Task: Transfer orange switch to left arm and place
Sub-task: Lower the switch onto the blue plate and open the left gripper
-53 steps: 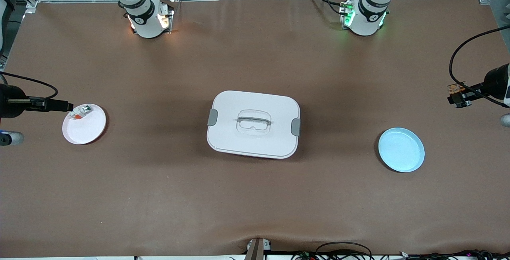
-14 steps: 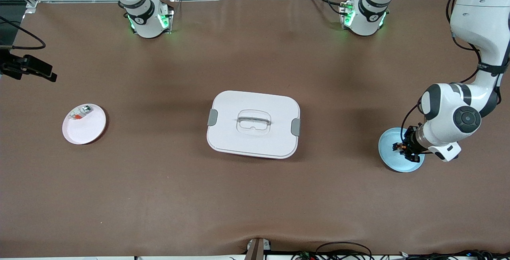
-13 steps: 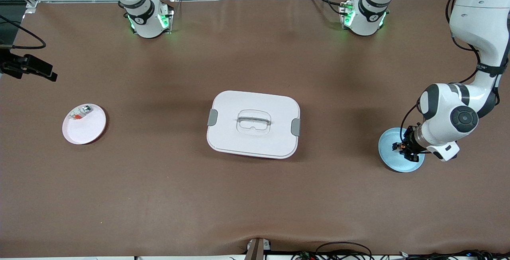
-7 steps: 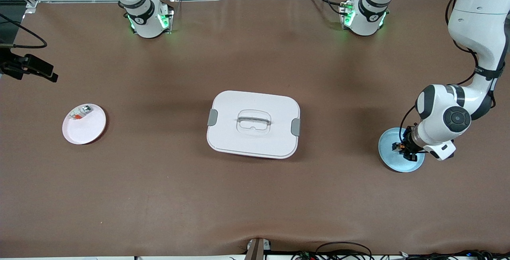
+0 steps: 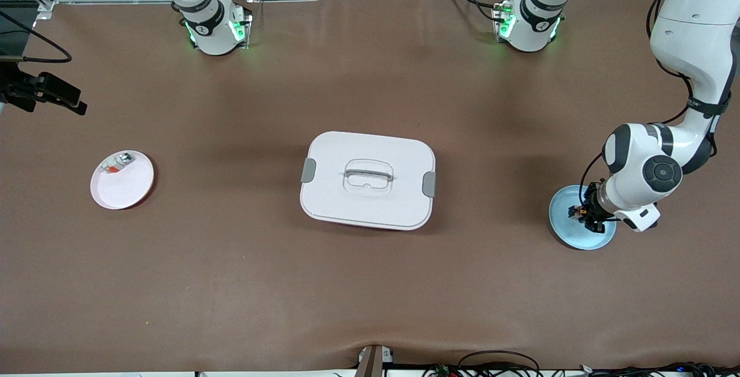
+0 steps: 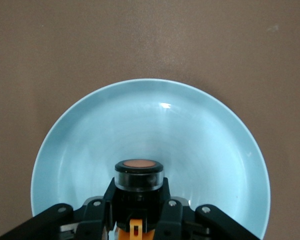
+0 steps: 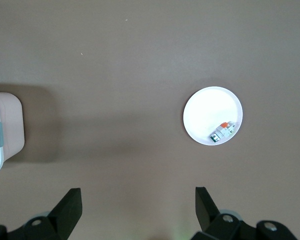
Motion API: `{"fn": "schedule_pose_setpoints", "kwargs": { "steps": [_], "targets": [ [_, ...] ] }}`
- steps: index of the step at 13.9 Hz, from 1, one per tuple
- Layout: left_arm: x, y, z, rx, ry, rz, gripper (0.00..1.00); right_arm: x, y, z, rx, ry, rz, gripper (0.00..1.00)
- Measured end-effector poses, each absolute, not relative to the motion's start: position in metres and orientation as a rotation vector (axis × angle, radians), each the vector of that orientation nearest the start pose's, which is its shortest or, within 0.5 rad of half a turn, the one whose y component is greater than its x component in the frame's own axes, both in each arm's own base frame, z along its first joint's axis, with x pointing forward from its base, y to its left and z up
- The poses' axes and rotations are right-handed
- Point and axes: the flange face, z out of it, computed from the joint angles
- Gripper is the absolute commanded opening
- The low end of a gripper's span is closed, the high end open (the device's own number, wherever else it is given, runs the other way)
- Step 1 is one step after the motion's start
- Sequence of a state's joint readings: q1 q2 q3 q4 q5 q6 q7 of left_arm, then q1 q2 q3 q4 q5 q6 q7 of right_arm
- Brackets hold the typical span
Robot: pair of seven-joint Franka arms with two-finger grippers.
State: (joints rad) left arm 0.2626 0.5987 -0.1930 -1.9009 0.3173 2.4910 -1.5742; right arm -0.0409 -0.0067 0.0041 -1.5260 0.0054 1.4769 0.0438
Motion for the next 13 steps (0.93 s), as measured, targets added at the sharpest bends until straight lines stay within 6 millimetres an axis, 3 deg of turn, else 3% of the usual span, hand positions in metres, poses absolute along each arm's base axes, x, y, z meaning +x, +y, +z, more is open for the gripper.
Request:
{"fn": "schedule_pose_setpoints", "kwargs": {
  "steps": [1,3,4,5,10,13],
  "targets": [
    [0.629,0.047,0.187,-2.335,-2.018,-0.102,0.0,0.541,-0.019,0.641,-3.133,0.127,0.065,1.0],
    [0.629,0.048,0.187,-2.335,-2.018,-0.101,0.3,0.539,-0.02,0.641,-3.133,0.131,0.063,1.0],
    [0.629,0.048,0.187,-2.334,-2.019,-0.101,0.56,0.538,-0.021,0.641,-3.133,0.133,0.061,1.0],
    [0.629,0.049,0.187,-2.333,-2.02,-0.101,1.0,0.538,-0.021,0.642,-3.133,0.135,0.06,1.0],
    [0.632,0.051,0.192,-2.322,-2.018,-0.097,1.0,0.538,-0.021,0.641,-3.133,0.136,0.062,1.0],
    [0.641,0.052,0.212,-2.294,-1.995,-0.072,1.0,0.538,-0.021,0.641,-3.133,0.136,0.058,1.0]
  ]
}}
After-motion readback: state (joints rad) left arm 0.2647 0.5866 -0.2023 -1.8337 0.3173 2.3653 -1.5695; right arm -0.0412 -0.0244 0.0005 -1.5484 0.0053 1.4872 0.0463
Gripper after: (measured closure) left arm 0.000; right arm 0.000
